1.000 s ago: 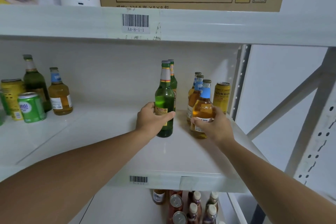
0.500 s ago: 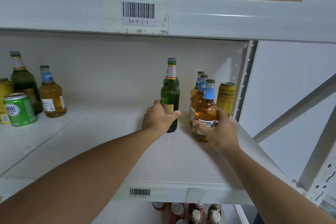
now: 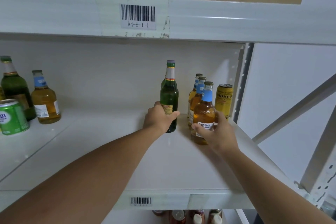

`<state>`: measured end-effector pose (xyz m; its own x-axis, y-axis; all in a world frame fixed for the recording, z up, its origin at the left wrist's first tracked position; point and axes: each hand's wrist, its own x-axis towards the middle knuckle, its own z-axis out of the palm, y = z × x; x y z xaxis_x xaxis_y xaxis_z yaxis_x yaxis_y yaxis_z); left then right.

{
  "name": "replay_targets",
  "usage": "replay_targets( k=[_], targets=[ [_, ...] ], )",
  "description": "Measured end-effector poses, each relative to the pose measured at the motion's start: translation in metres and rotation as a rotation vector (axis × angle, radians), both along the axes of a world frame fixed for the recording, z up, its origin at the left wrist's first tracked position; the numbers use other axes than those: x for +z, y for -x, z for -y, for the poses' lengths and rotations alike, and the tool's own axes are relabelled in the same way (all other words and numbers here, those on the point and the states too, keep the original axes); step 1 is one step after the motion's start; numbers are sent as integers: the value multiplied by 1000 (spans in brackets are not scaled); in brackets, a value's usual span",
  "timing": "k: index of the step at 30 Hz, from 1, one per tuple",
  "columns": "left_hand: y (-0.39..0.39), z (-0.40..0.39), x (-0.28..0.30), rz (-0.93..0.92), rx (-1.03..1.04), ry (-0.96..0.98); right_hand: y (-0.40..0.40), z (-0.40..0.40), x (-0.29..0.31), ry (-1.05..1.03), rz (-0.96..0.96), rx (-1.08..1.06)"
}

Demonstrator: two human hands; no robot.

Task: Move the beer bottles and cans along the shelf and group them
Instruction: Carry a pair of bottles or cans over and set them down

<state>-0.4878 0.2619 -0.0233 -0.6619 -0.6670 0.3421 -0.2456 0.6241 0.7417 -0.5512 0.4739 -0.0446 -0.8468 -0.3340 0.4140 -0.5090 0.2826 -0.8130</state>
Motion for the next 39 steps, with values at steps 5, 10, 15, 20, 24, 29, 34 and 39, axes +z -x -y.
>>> replay_targets(
  k=[5, 10, 15, 20, 24, 29, 34, 39],
  targets=[
    [3, 7, 3, 1, -5, -39, -1, 4, -2, 21, 5, -2],
    [10, 5, 0, 17, -24, -57, -3, -2, -2, -1, 4, -10],
    [9, 5, 2, 8, -22, -72, -5, -2, 0, -40, 7, -14],
    [6, 4, 3, -5, -41, -111, -6, -7, 1, -59, 68, 25],
    [-17, 5, 3, 48, -142, -119, -16, -21, -7, -108, 69, -33],
    [-69, 7, -7, 77, -113, 60, -48, -30, 0, -230, -131, -165],
    [-123, 9, -5, 57, -128, 181, -86, -8, 16, -326, -268, 99],
    [-188, 16, -3, 123, -63, 302, -121, 31, 17, -328, -290, 323]
  ],
)
